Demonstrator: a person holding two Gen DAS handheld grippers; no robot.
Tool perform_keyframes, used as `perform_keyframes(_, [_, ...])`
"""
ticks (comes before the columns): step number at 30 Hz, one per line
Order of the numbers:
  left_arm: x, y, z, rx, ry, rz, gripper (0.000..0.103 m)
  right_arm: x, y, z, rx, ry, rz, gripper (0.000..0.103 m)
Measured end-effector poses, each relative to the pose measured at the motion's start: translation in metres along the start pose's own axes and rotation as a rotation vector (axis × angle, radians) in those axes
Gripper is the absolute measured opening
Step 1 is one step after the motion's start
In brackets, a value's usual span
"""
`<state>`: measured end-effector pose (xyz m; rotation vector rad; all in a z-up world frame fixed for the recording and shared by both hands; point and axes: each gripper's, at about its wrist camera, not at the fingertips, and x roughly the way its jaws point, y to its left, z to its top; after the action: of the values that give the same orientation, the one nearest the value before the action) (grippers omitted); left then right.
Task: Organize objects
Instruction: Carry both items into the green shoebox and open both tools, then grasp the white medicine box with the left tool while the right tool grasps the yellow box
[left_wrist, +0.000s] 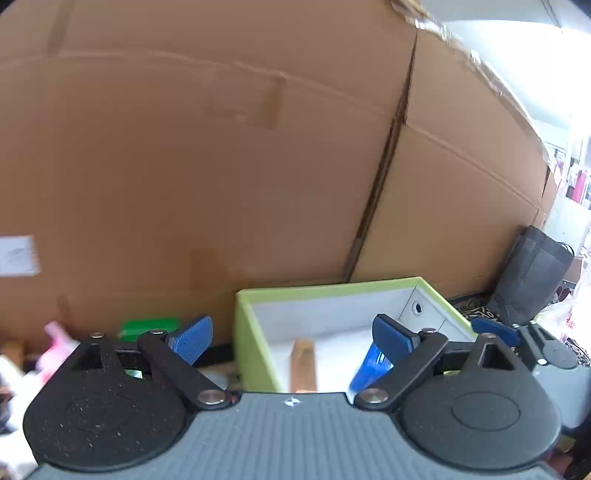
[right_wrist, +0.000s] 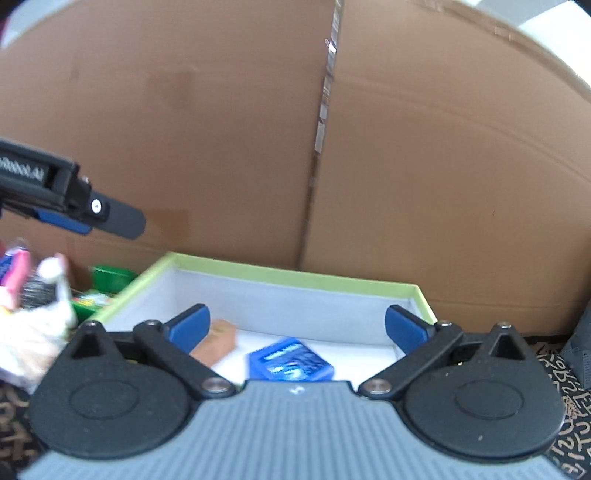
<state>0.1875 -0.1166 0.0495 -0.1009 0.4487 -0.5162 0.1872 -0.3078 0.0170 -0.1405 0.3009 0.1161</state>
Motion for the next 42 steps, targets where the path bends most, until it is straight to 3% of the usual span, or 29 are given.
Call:
perform_keyframes(6, [-0.066, 0.028, -0.045, -0.063, -0.019, 0.098, 0.098, -0.049, 0.036, -0.013, 0.000, -0.042, 0.085, 0.103])
perform_keyframes(8, [-0.088, 0.041, -0.062, -0.078, -0.023, 0.156, 0.098, -0.085, 0.037, -0.018, 0.008, -0.042, 0.124, 0.103])
perform_keyframes(12, [-0.130, 0.067, -0.089, -0.101, 0.007, 0.262, 0.098, -0.107, 0.058, -0.025, 0.045, -0.021, 0.210, 0.103])
perform_keyframes(17, [-0.147, 0.098, -0.119, -0.132, 0.054, 0.368, 0.098, -0.105, 0.094, -0.043, 0.046, 0.065, 0.333, 0.103])
perform_keyframes(22, [-0.136, 0.118, -0.124, -0.175, 0.070, 0.383, 0.098, -0.096, 0.124, -0.050, 0.046, 0.134, 0.394, 0.103])
perform_keyframes(27, [-0.123, 0.133, -0.119, -0.188, 0.084, 0.389, 0.096, -0.090, 0.142, -0.043, 0.041, 0.128, 0.426, 0.101])
perform_keyframes(37, [-0.130, 0.155, -0.120, -0.235, 0.081, 0.395, 0.096, -0.046, 0.213, -0.041, -0.171, 0.132, 0.472, 0.066])
perform_keyframes(38, [-0.128, 0.155, -0.120, -0.234, 0.084, 0.388, 0.096, -0.043, 0.217, -0.042, -0.196, 0.125, 0.460, 0.045])
perform_keyframes(42, [-0.115, 0.151, -0.119, -0.212, 0.094, 0.360, 0.096, -0.047, 0.207, -0.041, -0.182, 0.096, 0.413, 0.028])
